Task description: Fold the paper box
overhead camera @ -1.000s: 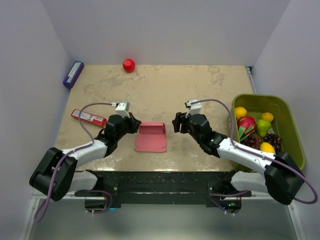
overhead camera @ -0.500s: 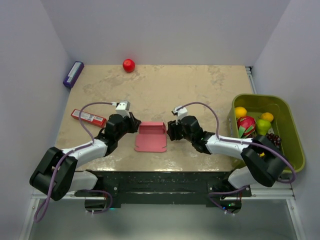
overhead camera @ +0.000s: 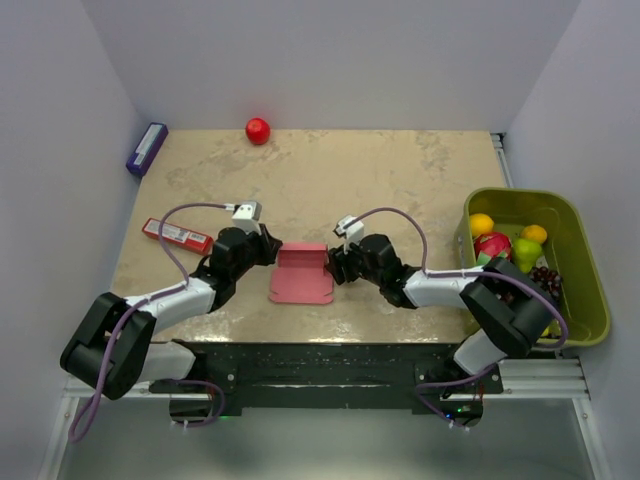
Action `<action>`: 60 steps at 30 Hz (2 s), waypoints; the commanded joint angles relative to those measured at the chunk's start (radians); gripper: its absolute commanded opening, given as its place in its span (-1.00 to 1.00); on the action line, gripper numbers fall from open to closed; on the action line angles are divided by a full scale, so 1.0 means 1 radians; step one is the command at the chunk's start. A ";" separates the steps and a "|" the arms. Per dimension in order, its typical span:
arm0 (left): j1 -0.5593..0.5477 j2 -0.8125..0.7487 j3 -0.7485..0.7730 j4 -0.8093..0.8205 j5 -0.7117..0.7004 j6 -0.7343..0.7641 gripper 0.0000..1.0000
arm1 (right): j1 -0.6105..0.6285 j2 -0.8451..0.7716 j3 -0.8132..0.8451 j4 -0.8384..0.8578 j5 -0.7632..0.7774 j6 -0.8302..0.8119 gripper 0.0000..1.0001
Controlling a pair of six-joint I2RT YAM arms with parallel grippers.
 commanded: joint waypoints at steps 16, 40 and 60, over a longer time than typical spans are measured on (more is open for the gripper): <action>-0.013 0.037 -0.011 -0.114 0.042 0.085 -0.65 | 0.002 0.123 0.061 0.240 -0.024 -0.182 0.17; -0.011 0.037 -0.014 -0.107 0.056 0.090 -0.67 | 0.002 0.184 0.107 0.319 -0.020 -0.154 -0.25; -0.013 0.028 -0.038 -0.046 0.139 0.025 -0.69 | 0.016 0.224 0.145 0.262 0.206 -0.099 -0.85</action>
